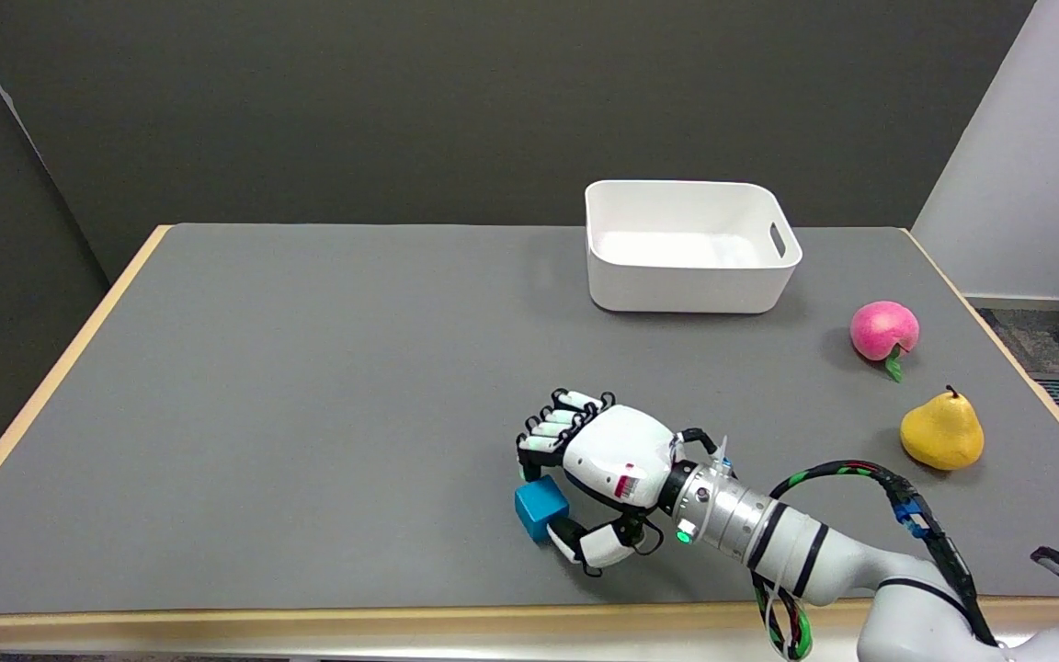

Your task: Pick up the cube.

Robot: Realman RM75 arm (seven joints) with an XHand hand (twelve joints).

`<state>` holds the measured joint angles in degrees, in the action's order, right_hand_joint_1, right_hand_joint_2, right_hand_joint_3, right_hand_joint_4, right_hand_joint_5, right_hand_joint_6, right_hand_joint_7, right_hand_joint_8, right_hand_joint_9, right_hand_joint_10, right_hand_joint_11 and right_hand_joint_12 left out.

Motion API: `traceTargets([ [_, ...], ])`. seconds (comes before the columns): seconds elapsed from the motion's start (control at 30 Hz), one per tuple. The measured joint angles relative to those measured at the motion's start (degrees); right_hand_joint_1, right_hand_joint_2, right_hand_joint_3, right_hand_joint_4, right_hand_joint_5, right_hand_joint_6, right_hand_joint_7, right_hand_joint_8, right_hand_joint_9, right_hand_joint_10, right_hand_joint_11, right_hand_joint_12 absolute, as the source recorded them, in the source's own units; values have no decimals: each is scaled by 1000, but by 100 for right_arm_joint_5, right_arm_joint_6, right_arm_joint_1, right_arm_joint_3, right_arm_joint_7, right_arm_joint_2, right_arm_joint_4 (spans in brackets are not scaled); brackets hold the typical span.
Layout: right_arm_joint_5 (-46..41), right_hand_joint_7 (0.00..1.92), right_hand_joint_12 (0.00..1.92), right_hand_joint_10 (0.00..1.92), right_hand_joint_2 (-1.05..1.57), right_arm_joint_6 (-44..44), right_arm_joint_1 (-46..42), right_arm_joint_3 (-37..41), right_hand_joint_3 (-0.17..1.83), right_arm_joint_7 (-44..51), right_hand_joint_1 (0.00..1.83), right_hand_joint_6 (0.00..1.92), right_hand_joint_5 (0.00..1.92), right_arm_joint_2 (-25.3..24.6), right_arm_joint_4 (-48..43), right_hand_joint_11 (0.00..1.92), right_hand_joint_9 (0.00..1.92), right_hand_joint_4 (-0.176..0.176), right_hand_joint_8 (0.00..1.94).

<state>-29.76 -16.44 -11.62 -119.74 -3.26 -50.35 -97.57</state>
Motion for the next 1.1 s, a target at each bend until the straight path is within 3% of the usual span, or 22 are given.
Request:
traceTargets([
  [0.2, 1, 615, 1384, 1163, 1020, 0, 27, -16, 534, 0, 950, 1519, 713, -14, 14, 199, 514, 35, 793],
  [0.5, 3, 654, 1414, 1205, 1009, -6, 66, -31, 551, 5, 960, 1517, 720, -17, 25, 223, 543, 22, 859],
  [0.57, 3, 711, 1453, 1282, 1006, -43, 72, -30, 546, 8, 986, 1513, 723, -16, 27, 263, 589, 15, 1009],
  [0.63, 3, 795, 1580, 1477, 1042, -111, 80, -18, 436, 9, 1131, 1506, 704, -12, 27, 403, 685, 22, 1360],
  [0.7, 3, 796, 1661, 1590, 975, -191, 86, 11, 596, 13, 1147, 1491, 701, -9, 27, 425, 677, -1, 1534],
  [0.77, 5, 790, 1740, 1659, 949, -289, 88, 49, 673, 32, 1158, 1466, 697, -3, 26, 408, 679, -53, 1643],
  [0.8, 3, 787, 1776, 1684, 944, -335, 88, 75, 691, 47, 1164, 1453, 695, 0, 22, 397, 683, -79, 1684],
  [0.9, 7, 790, 1833, 1711, 970, -502, 88, 188, 627, 135, 1180, 1405, 697, 15, -15, 398, 697, -114, 1684],
  [1.1, 4, 794, 1893, 1750, 968, -885, 81, 603, 629, 468, 1186, 1398, 697, 49, -152, 380, 704, -127, 1690],
])
